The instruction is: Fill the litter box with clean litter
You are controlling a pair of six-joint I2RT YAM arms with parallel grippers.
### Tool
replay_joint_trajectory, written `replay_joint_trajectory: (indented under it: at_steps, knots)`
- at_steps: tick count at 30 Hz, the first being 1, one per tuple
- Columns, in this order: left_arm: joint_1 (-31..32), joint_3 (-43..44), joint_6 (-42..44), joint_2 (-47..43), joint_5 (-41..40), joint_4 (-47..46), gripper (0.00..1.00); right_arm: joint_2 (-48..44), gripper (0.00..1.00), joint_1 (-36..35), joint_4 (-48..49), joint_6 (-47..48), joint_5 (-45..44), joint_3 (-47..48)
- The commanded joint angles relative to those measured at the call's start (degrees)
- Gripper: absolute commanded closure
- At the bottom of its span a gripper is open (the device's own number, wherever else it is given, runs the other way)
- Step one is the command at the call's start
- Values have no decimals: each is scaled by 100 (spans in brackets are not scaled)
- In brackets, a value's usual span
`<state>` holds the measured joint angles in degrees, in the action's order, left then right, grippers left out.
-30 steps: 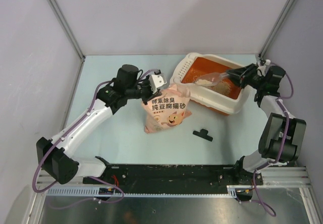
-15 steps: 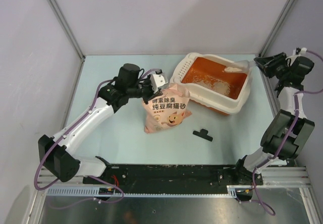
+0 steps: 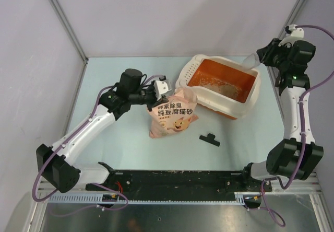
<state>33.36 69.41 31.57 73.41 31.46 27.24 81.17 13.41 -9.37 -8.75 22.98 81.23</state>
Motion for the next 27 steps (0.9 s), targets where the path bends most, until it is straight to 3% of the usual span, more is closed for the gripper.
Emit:
replay_joint_trajectory:
  at_steps: [1,4,9,14,17,19,23,27]
  knots:
    - [38,-120,69,-336,439,-509,100,-391,100,-57,-592,1328,-224,332]
    - [39,-261,-19,-371,536,-615,100,-540,100,-556,-918,2304,-627,306]
    - [39,-296,-99,-389,563,-712,100,-1066,100,-550,-961,1879,-489,288]
    - [39,-314,-151,-397,563,-764,100,-1620,100,-226,-1637,992,803,367]
    - [39,-340,-151,-380,545,-782,100,-1981,100,125,-2803,684,1549,297]
    - [30,-349,-151,-336,545,-800,100,-2218,100,328,-3280,638,2208,114]
    - [39,-314,-221,-257,563,-835,100,-2465,100,943,-4483,805,2728,-378]
    - [47,-288,-239,-213,554,-870,100,-2588,100,1698,-5074,717,3228,-1125]
